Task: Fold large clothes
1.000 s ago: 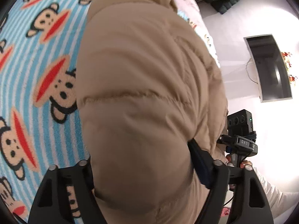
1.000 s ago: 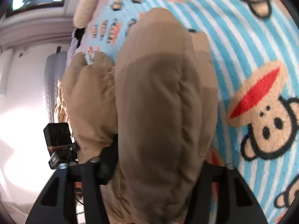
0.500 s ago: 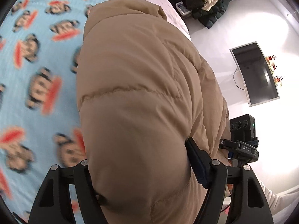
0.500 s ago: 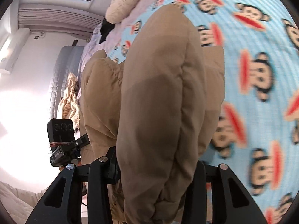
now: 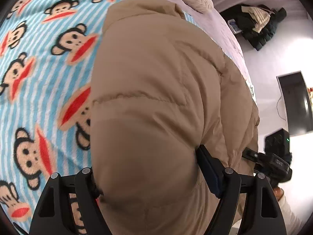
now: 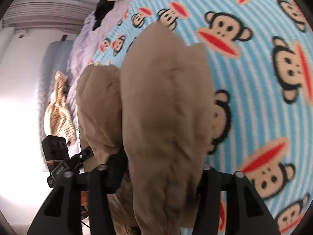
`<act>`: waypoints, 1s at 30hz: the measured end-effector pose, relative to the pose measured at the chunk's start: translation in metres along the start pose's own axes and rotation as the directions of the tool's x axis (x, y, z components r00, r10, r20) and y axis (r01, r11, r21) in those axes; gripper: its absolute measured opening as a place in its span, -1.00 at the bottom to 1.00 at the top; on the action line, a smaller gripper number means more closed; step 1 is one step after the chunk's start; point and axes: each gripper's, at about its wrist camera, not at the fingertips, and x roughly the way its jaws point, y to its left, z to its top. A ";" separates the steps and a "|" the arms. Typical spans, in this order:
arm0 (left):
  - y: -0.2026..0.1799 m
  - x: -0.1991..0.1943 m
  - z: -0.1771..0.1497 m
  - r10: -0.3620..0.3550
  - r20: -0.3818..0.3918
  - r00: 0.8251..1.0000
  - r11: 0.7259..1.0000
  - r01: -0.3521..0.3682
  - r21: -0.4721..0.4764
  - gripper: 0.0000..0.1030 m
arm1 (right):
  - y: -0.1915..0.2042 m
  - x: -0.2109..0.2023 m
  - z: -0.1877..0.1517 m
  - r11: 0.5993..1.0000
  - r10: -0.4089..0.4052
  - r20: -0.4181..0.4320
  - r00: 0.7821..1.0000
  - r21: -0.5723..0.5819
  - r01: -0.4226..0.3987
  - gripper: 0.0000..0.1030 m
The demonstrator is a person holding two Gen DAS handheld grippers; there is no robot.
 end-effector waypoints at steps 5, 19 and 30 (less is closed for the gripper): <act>-0.004 -0.049 -0.001 0.085 0.116 0.990 0.994 -0.093 0.060 0.56 | 0.026 -0.082 -0.018 0.977 -0.163 0.197 0.967 -0.104 0.186 0.22; -0.048 0.011 0.099 0.310 0.239 0.920 0.927 -0.348 0.138 0.56 | 0.024 -0.006 0.036 0.994 0.105 0.077 0.991 0.033 -0.108 -0.84; -0.107 0.067 0.079 0.413 0.251 0.875 0.840 -0.473 0.265 0.56 | -0.025 -0.008 0.016 0.987 -0.161 0.081 0.984 0.034 0.159 -0.92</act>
